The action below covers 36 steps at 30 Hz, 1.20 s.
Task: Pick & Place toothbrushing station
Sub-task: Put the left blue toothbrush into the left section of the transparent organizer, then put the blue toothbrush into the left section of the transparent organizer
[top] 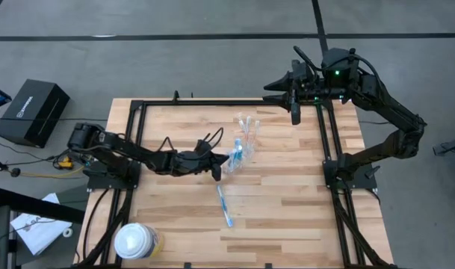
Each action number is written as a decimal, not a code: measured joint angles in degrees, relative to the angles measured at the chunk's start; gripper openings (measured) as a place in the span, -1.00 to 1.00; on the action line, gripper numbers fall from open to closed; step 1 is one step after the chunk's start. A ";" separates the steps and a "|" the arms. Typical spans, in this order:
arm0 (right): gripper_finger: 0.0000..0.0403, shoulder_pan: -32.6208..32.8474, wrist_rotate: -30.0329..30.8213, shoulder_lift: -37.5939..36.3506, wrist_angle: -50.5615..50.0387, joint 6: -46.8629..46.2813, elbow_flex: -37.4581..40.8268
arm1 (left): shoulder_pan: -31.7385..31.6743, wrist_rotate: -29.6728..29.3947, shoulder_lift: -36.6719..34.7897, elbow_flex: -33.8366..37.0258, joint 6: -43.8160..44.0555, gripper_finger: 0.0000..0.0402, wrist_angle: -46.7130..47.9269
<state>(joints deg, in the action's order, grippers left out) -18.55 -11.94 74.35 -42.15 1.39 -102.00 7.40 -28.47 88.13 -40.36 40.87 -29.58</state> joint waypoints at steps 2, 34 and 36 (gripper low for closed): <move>-0.21 0.04 -0.04 0.00 0.00 -0.13 0.00 | 0.00 0.51 0.46 -0.04 0.15 -1.00 -0.54; -0.21 0.04 -0.22 0.00 -1.99 0.00 0.00 | -6.49 16.11 -26.40 -0.02 -13.74 -0.10 19.39; -0.21 0.04 -0.22 0.00 -1.94 -0.41 0.00 | -7.04 18.03 -29.54 -0.02 -13.95 -0.14 23.70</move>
<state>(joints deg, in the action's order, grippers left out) -18.50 -12.16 74.35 -44.09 0.98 -102.00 0.36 -10.44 58.59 -40.38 26.92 -5.89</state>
